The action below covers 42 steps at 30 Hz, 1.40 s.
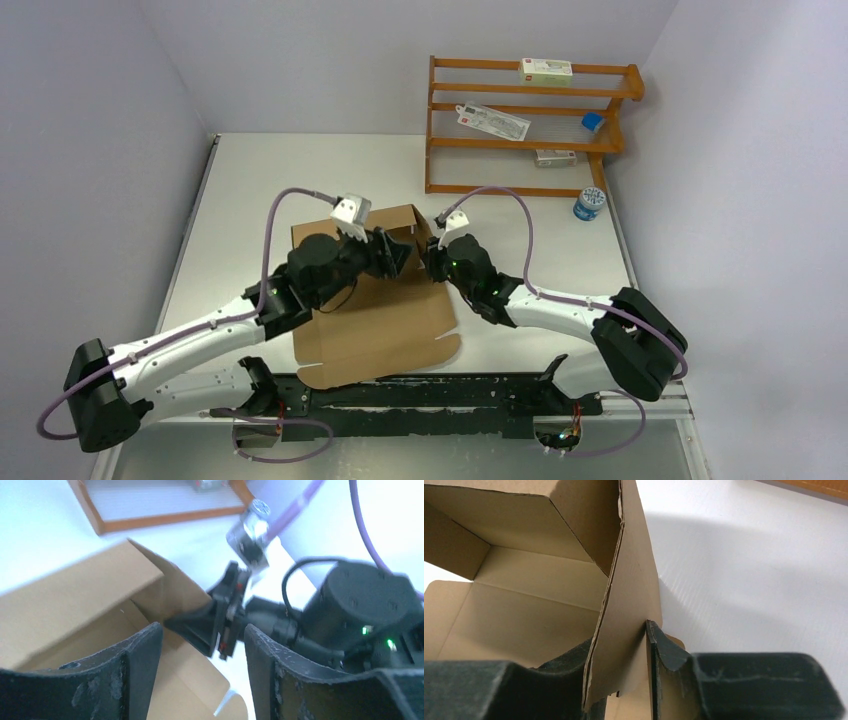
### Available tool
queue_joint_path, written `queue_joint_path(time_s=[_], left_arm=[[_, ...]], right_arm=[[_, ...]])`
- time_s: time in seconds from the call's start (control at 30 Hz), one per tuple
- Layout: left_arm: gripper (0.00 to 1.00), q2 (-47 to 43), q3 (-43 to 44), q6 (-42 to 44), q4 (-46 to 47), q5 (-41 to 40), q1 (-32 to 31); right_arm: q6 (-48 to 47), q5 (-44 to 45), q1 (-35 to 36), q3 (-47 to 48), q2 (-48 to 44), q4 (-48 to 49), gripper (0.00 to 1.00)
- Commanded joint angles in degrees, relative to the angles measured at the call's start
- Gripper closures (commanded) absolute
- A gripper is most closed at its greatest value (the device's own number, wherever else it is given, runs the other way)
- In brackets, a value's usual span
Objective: Fold the paper box
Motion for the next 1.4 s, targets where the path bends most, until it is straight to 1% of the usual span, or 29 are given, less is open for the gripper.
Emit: queue_joint_path(time_s=[0.0, 0.1, 0.2, 0.3, 0.37, 0.47, 0.53, 0.7, 0.8, 0.83, 0.97, 1.1, 1.2, 1.37], left_arm=[[0.32, 3.0, 9.3, 9.3, -13.8, -4.8, 3.0], [0.29, 5.7, 13.1, 11.1, -15.2, -3.5, 7.4], [0.27, 8.2, 14.6, 11.4, -13.6, -1.4, 11.8], [0.25, 12.0, 17.0, 13.8, -12.8, -0.2, 13.7], [0.24, 14.5, 19.2, 14.6, -13.1, 3.9, 15.3], [0.23, 16.9, 19.6, 15.4, -11.5, 7.4, 17.2], [0.23, 18.4, 19.2, 15.9, -11.0, 7.8, 18.1], [0.23, 21.8, 20.5, 18.6, -11.2, 8.8, 18.6], [0.23, 22.2, 19.3, 19.1, -11.0, 10.3, 18.6], [0.23, 22.2, 18.7, 19.0, -9.7, 10.7, 18.7], [0.24, 22.0, 16.6, 18.5, -8.0, 11.8, 18.6], [0.24, 21.1, 14.6, 18.3, -6.4, 10.6, 18.6], [0.25, 20.9, 13.9, 17.9, -6.1, 10.5, 18.6], [0.26, 19.3, 12.0, 17.2, -5.6, 8.5, 18.6]], right_arm=[[-0.7, -0.3, -0.2, -0.6, -1.0, 1.0, 0.69], [-0.8, -1.3, -0.2, -0.4, -0.7, 0.9, 0.69], [-0.9, -2.2, -0.2, -0.5, -0.7, 1.1, 0.69], [-1.2, -2.9, -0.2, -0.6, -1.1, 1.2, 0.69], [-1.5, -3.3, -0.2, -0.6, -1.1, 1.2, 0.69], [-1.9, -4.1, -0.1, -0.5, -1.0, 1.2, 0.69], [-2.3, -4.9, -0.2, -0.6, -0.9, 1.6, 0.69], [-2.6, -7.0, -0.1, -0.6, -0.6, 2.1, 0.69], [-2.7, -8.6, -0.2, -0.5, -0.7, 2.6, 0.69], [-2.7, -9.4, -0.1, -0.5, -0.7, 2.9, 0.68], [-3.8, -14.2, -0.2, 0.3, -0.1, 3.5, 0.67], [-5.5, -19.2, -0.3, 1.3, -0.1, 3.3, 0.61], [-6.6, -21.8, -0.6, 1.7, -0.9, 3.2, 0.55], [-9.2, -25.9, -1.6, 3.2, -3.1, -0.6, 0.49]])
